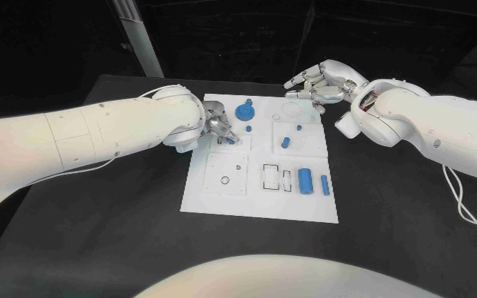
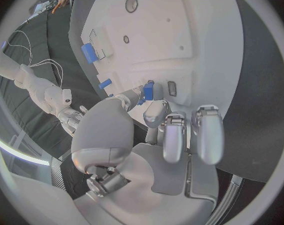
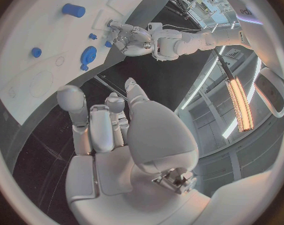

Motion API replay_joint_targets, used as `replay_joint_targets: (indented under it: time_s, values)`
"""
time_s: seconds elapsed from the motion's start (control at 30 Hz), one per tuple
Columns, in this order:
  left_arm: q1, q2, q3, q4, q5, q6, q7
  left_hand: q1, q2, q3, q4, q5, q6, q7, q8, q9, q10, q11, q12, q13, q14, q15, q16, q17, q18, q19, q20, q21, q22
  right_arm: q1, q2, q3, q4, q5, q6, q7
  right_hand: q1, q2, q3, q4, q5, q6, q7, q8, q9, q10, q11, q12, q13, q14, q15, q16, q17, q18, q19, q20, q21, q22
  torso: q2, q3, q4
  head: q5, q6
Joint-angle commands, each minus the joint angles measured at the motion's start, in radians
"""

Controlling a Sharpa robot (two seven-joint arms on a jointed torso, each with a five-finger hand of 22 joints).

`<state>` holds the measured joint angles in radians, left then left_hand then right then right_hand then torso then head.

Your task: Assemble the parts on the task board

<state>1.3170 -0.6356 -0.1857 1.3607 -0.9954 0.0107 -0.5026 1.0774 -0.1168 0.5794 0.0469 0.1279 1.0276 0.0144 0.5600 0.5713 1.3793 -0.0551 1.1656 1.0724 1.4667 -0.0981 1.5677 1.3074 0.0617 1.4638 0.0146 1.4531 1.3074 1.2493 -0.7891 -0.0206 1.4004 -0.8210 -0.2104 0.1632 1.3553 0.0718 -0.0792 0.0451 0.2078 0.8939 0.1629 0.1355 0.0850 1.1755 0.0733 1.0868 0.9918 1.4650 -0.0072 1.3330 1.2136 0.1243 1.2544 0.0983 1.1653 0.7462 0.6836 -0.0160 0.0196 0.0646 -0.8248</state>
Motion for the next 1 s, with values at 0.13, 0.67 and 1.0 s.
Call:
replay_joint_targets:
  time_s: [0.13,0.67,1.0]
  values:
    - [0.001,0.004,0.000,-0.004,0.000,0.031,-0.015,0.010,0.005,0.014,-0.007,0.004,0.010,-0.006,0.003,0.001,0.007,-0.002,0.003,-0.001,0.104,-0.007,0.003,0.263,-0.016,0.008,-0.007,0.003,0.050,0.002,0.001,0.001,0.000,0.000,0.007,0.012,-0.008,-0.004,-0.005,-0.002,0.004,-0.003,-0.002,0.004,-0.002,-0.004,-0.003,-0.004,-0.001,0.032,-0.003,-0.005,-0.002,0.016,-0.004,-0.003,-0.004,-0.001,0.000,-0.0007,0.0002,0.000,-0.003]
    - [0.001,0.008,0.000,-0.002,0.001,0.053,-0.022,0.008,0.003,0.013,-0.008,0.004,0.010,-0.005,0.002,0.001,0.007,-0.001,0.002,-0.002,0.104,-0.007,0.003,0.263,-0.015,0.008,-0.007,0.002,0.049,0.002,0.003,0.001,-0.001,0.000,0.007,0.013,-0.008,-0.004,-0.005,-0.002,0.004,-0.003,-0.002,0.004,-0.002,-0.004,-0.003,-0.004,-0.001,0.032,-0.003,-0.005,-0.002,0.016,-0.004,-0.003,-0.004,-0.001,-0.001,-0.0006,0.0010,-0.002,-0.006]
    - [0.001,0.014,0.000,-0.009,0.001,0.047,-0.024,-0.048,-0.004,-0.028,0.024,-0.002,0.019,-0.001,0.002,-0.003,0.009,0.003,0.000,-0.003,0.104,-0.004,0.003,0.263,-0.016,0.008,-0.004,0.002,0.050,0.002,0.005,0.001,-0.002,0.000,0.007,0.014,-0.008,-0.004,-0.005,-0.002,0.004,-0.003,-0.002,0.004,-0.002,-0.004,-0.003,-0.004,-0.001,0.032,-0.003,-0.005,-0.002,0.016,-0.004,-0.003,-0.004,-0.001,0.000,-0.0004,-0.0007,-0.002,-0.006]
